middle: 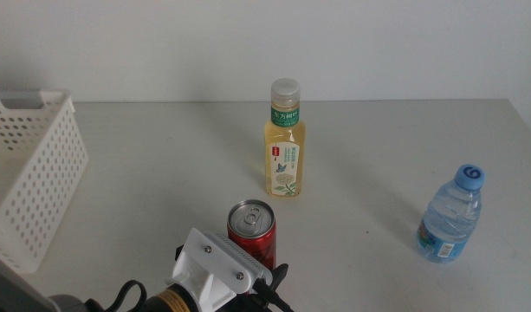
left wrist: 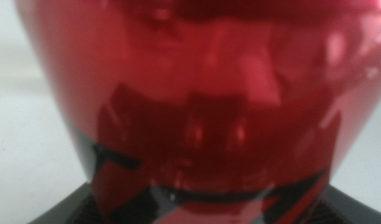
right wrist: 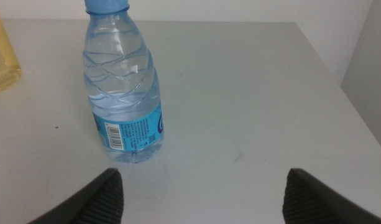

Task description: Use arms to grab the bottles and put them into the dustbin to the left of the table.

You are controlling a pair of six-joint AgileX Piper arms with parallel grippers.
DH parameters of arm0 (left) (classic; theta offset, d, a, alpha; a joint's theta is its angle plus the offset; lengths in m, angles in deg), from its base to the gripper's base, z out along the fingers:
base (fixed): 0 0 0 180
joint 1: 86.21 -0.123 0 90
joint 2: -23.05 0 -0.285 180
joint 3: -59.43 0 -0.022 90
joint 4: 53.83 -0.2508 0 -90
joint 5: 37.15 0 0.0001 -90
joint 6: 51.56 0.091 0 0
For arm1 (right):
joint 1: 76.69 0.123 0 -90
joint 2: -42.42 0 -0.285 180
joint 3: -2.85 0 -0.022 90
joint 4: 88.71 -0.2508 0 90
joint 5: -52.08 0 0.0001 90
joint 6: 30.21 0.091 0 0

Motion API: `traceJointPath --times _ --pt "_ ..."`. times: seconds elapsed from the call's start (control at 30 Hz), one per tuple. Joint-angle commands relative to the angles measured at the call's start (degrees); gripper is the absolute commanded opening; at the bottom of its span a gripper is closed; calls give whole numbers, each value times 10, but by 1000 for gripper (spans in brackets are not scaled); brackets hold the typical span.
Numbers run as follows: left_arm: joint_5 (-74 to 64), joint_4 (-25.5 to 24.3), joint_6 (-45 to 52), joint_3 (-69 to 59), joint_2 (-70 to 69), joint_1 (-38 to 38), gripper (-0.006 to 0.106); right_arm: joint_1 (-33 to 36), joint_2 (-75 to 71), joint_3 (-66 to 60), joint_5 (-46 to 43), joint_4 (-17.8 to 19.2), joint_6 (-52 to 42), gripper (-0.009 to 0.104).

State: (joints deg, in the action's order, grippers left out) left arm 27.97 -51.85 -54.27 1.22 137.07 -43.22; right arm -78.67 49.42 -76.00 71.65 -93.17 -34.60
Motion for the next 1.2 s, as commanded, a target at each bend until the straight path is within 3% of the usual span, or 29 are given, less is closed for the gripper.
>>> traceJointPath --times 0.0,0.23,0.43,0.53,0.7,0.9,1.17 --pt "102 3 -2 8 -21 3 78 0 -12 5 -42 3 -3 66" --pt "102 3 -2 13 -26 3 56 0 -12 5 -42 3 -3 66" --pt "94 -8 -15 13 -53 3 27 0 -12 5 -42 3 -3 66" --pt "55 17 -29 13 -93 3 17 0 -12 5 -42 3 -3 66" --pt "-121 78 3 39 -194 3 15 0 -12 5 -42 3 -3 66" --pt "-446 82 77 154 -288 -4 15 0 -12 5 -42 3 -3 66" --pt "-805 77 95 323 -334 -134 15 0 -12 5 -42 3 -3 66"
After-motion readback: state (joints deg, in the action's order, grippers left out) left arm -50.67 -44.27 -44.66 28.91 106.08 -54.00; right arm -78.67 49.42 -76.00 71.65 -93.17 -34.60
